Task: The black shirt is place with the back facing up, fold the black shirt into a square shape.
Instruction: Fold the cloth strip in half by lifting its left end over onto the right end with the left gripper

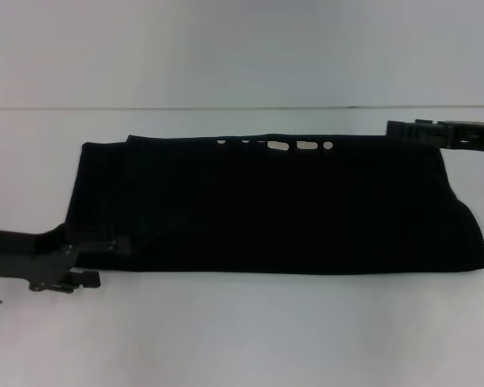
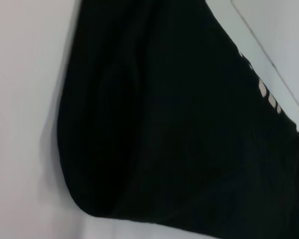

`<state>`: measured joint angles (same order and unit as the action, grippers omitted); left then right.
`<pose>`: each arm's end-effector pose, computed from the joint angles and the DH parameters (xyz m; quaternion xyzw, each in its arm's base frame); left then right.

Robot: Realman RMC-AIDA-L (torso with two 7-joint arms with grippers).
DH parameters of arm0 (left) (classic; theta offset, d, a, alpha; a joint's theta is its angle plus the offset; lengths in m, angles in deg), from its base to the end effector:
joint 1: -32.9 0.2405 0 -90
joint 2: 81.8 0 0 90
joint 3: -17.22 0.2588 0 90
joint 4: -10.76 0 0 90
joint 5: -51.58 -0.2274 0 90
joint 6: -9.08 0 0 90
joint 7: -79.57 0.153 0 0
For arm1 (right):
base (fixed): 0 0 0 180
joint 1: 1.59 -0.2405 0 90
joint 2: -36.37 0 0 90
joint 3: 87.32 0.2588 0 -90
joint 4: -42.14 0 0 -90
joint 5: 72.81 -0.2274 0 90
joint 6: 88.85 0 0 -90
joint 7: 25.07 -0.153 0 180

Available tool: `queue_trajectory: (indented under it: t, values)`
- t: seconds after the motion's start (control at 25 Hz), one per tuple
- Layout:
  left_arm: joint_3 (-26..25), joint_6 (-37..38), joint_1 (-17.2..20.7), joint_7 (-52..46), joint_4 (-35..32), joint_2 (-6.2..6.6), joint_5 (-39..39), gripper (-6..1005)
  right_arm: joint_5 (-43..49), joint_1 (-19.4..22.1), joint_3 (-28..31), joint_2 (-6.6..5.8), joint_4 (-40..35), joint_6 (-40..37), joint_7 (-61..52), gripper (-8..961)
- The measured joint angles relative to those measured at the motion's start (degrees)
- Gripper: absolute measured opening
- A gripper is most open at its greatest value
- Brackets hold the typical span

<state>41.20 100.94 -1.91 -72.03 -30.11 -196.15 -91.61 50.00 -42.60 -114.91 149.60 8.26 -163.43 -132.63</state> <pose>-0.3230 0.3528 0.0416 -0.6413 -0.7505 -0.1415 0.0744 0.2722 0.4333 0.0480 -0.8410 0.4269 0.2435 0.2261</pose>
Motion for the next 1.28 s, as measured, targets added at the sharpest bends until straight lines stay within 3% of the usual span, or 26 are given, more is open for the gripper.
queue_trajectory:
  t: [0.36,1.28]
  values:
    - [0.0,-4.3,-0.8,-8.4,2.6,0.56,-0.4,908,-0.2,-0.8,-3.3,2.40,0.0,4.2,2.4,853]
    - [-1.1,-10.9,-0.3,-13.2,5.7,0.53,-0.6,906,-2.1,-0.8,-3.4,3.31,0.5,5.1,4.0,848]
